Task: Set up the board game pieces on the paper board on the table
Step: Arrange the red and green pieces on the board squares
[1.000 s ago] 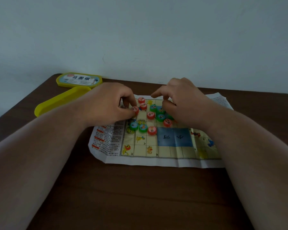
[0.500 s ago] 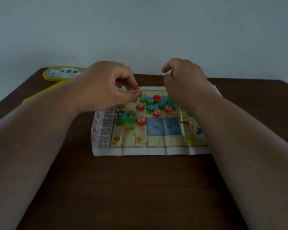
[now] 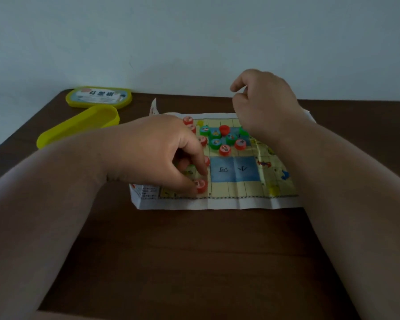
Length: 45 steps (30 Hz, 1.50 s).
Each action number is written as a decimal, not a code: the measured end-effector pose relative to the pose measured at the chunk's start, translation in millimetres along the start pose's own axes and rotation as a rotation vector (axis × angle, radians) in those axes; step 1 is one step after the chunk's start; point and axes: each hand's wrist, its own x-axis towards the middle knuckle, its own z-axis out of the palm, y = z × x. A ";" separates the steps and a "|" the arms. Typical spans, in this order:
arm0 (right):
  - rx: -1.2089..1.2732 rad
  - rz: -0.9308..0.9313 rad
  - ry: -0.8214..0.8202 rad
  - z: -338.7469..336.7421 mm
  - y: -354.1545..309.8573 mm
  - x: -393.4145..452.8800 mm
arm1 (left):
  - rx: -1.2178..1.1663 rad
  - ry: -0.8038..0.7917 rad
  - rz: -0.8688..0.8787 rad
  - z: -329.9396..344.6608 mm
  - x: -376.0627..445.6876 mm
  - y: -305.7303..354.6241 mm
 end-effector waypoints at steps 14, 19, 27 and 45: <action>0.108 -0.275 -0.317 5.7 6.3 0.8 | 0.026 0.534 -0.302 6.3 27.2 -51.3; 0.090 -0.297 -0.347 -1.5 4.5 -0.6 | 0.091 0.488 -0.194 6.8 32.0 -49.4; 0.099 -0.267 -0.543 -25.8 19.1 2.0 | 0.128 0.420 -0.168 8.8 32.3 -50.9; 0.106 -0.302 -0.549 -20.6 13.3 -0.3 | -0.126 0.533 -0.284 7.3 27.9 -54.3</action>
